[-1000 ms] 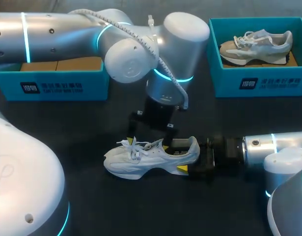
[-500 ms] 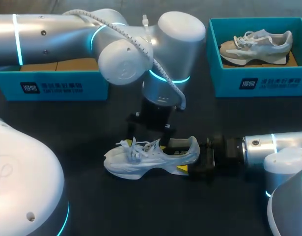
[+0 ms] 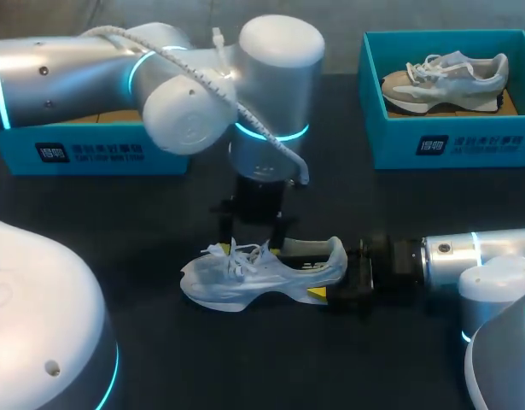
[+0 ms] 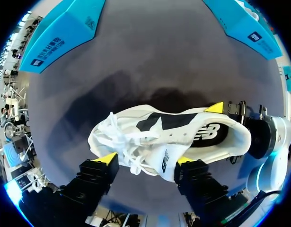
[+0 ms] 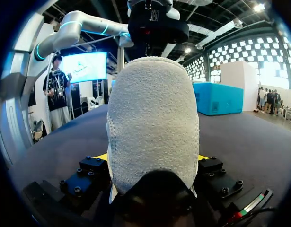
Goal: Take the shoe out of the shoebox, open the shoe tongue, remove and reinsert the insole, then place the shoe into the shoebox
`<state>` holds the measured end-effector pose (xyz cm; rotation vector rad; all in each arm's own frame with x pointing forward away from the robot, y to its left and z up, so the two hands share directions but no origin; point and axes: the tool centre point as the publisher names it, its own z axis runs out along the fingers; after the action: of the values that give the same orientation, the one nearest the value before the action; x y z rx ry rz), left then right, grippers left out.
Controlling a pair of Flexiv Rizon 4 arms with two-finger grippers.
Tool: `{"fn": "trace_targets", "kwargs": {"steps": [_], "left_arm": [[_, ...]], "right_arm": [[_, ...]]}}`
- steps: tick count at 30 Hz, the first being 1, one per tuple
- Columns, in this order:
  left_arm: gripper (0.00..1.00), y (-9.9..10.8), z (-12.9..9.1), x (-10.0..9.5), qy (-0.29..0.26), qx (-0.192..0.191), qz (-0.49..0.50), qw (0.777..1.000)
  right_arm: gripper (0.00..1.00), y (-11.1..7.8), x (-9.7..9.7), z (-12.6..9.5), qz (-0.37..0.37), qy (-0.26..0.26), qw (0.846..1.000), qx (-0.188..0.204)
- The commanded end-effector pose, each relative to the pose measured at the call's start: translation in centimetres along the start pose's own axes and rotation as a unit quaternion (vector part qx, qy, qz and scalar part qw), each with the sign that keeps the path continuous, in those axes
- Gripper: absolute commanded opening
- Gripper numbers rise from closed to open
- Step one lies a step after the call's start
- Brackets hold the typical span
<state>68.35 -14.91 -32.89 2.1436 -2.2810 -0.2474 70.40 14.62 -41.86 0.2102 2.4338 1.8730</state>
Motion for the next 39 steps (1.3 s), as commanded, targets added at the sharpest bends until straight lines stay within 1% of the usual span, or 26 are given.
{"fn": "trace_targets", "kwargs": {"steps": [1,9,14,15,17,18,19,27,34,39], "left_arm": [[0.50,-0.1,0.0,-0.2,0.022,0.004,0.003,1.000],[0.42,-1.0,-0.1,0.7,0.041,0.009,0.011,0.999],[0.31,-1.3,0.1,1.1,0.052,0.014,0.017,0.998],[0.26,-1.4,0.1,1.1,0.052,0.014,0.018,0.998],[0.10,-1.4,0.1,1.2,0.054,0.015,0.019,0.998],[0.04,-1.3,0.2,1.1,0.056,0.016,0.020,0.998],[0.00,-1.3,0.2,1.0,0.057,0.017,0.020,0.998],[0.00,-0.4,0.2,0.1,0.074,0.027,0.020,0.997],[0.00,0.8,-0.1,-1.5,0.103,0.041,0.003,0.994],[0.00,0.9,-0.2,-2.4,0.118,0.045,-0.012,0.992]], "right_arm": [[0.00,-0.2,0.0,-0.1,0.000,0.000,1.000,0.001],[0.00,-0.2,0.0,-0.1,0.000,0.000,1.000,0.001],[0.00,-0.2,0.0,-0.1,0.000,0.000,1.000,0.001],[0.00,-0.2,0.0,-0.1,0.000,0.000,1.000,0.001],[0.00,-0.2,0.0,-0.1,0.000,0.000,1.000,0.001],[0.00,-0.2,0.0,-0.1,0.000,0.000,1.000,0.001],[0.00,-0.2,0.0,-0.1,0.000,0.000,1.000,0.001],[0.00,-0.2,0.0,-0.1,0.000,0.000,1.000,0.001],[0.00,-0.2,0.0,-0.1,0.000,0.000,1.000,0.001],[0.00,-0.2,0.0,-0.1,0.000,0.000,1.000,0.001]]}}
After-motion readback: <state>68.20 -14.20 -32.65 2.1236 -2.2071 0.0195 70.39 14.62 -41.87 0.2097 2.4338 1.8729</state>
